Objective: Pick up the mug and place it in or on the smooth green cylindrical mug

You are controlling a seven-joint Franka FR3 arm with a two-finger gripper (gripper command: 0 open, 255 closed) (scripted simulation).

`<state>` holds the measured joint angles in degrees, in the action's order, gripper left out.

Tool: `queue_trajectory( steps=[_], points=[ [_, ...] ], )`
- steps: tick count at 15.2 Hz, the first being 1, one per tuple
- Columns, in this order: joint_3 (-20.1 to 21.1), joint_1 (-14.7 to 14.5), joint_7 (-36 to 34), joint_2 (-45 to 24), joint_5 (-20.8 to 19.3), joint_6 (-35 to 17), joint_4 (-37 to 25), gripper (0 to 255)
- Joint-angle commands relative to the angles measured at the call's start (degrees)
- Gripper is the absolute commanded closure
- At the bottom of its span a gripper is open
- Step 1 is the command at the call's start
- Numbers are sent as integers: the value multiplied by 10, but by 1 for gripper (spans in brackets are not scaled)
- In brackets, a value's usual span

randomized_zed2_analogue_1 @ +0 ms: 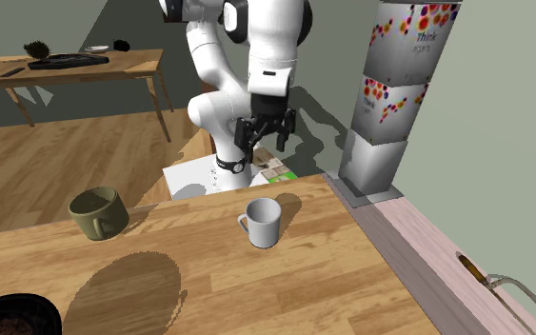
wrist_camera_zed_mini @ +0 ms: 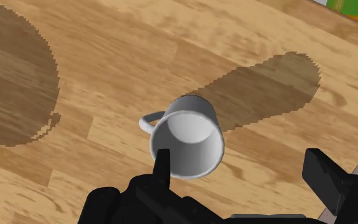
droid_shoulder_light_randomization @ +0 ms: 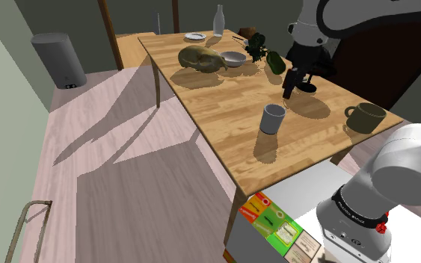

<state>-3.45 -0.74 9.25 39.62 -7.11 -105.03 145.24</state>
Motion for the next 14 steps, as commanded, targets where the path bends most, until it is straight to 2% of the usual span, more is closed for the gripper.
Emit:
queue_trajectory(
  steps=[1, 7, 14],
  points=[
    [-2, -3, 0, -27, -1, -47, 21, 0],
    [-5, -10, 0, -136, -6, -174, 46, 0],
    [-9, -7, -2, -167, -11, -233, 74, 0]
  ],
)
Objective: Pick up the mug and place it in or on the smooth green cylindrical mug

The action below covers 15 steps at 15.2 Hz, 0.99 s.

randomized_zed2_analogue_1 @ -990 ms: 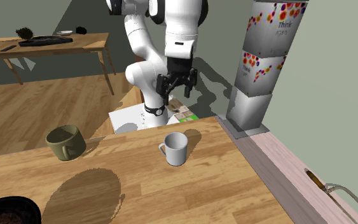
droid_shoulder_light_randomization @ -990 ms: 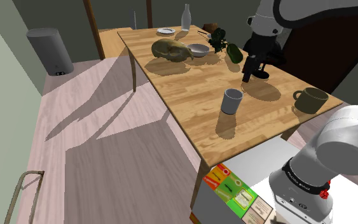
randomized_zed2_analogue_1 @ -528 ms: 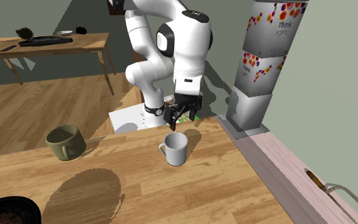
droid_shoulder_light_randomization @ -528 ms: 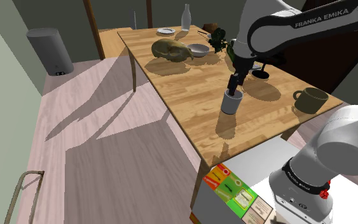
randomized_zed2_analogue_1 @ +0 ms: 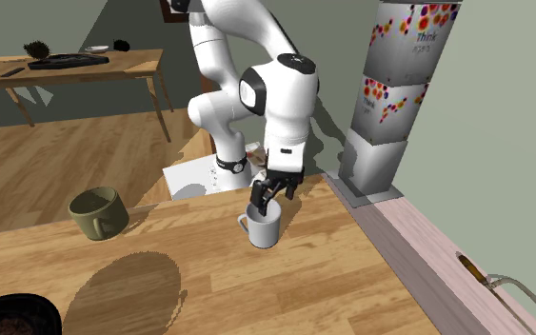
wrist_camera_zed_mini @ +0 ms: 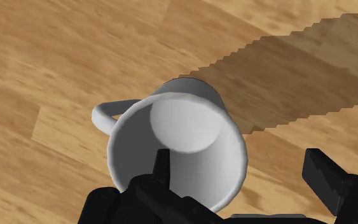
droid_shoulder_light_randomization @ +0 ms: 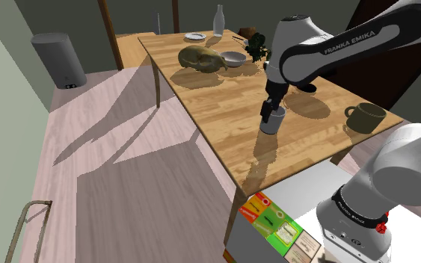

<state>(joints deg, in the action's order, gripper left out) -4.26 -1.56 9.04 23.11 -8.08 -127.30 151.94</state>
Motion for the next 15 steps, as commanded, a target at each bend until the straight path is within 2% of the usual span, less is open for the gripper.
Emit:
queue_trajectory(
  steps=[1, 9, 10, 15],
  points=[
    [-2, 2, -1, -11, -3, -25, 14, 0],
    [-2, 2, -1, -10, -3, -25, 14, 0],
    [-2, 2, -1, -10, -3, -25, 14, 255],
    [-2, 2, -1, -10, -3, -25, 14, 255]
  ],
)
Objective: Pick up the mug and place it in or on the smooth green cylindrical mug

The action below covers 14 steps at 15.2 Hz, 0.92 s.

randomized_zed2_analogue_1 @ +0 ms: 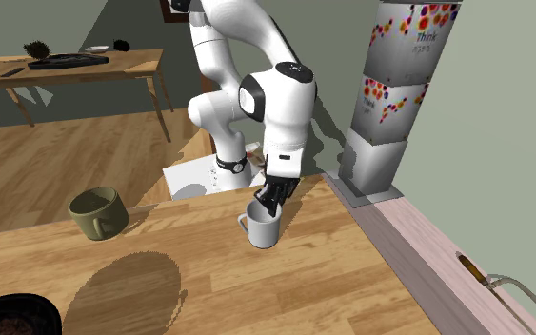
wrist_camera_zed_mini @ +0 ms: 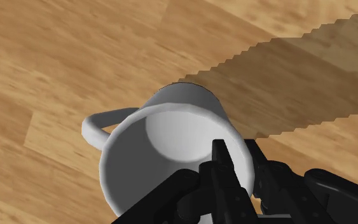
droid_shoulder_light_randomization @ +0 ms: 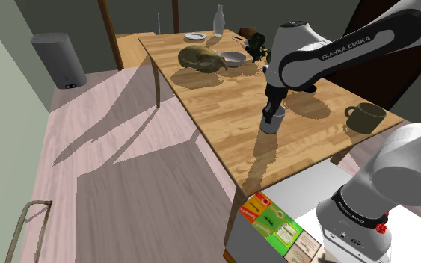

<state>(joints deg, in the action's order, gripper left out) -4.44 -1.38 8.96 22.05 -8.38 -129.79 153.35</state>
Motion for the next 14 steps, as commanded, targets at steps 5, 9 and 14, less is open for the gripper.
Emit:
queue_trajectory(
  steps=[5, 9, 14],
  points=[
    [0, 0, 1, 6, 1, 9, -4, 255],
    [1, -1, 4, 26, 4, 47, -21, 255],
    [3, -2, 8, 47, 7, 92, -45, 255]
  ],
)
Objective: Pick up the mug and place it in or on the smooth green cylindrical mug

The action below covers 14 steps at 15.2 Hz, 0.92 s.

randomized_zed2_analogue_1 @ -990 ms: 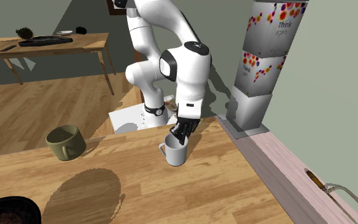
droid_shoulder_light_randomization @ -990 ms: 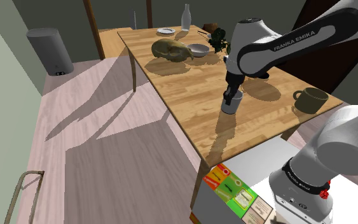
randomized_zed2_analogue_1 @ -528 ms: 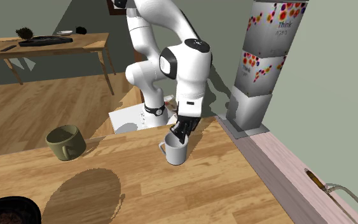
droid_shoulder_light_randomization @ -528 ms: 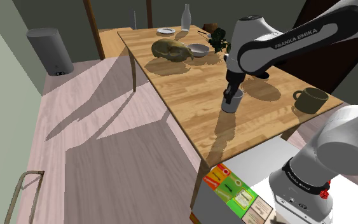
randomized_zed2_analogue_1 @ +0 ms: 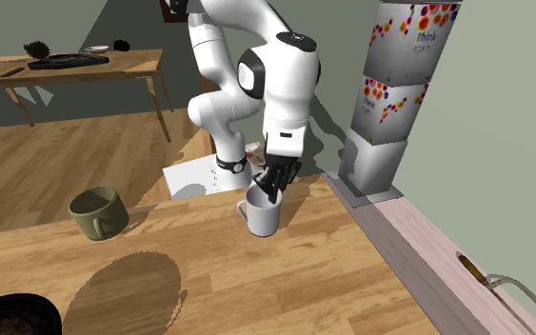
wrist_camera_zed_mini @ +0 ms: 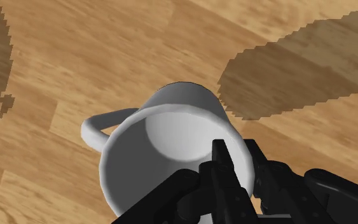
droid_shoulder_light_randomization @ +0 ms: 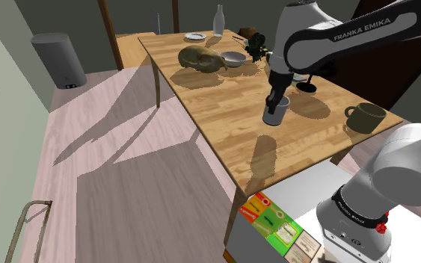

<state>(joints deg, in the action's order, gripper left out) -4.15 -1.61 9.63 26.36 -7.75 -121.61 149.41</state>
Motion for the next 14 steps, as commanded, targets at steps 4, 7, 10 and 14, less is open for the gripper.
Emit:
queue_trajectory(
  steps=[4, 7, 10, 14],
  points=[
    [1, -1, 4, 18, 3, 45, -27, 255],
    [2, -1, 6, 26, 4, 70, -44, 255],
    [3, -2, 8, 33, 6, 95, -63, 255],
    [4, -2, 11, 40, 8, 128, -88, 255]
  ],
)
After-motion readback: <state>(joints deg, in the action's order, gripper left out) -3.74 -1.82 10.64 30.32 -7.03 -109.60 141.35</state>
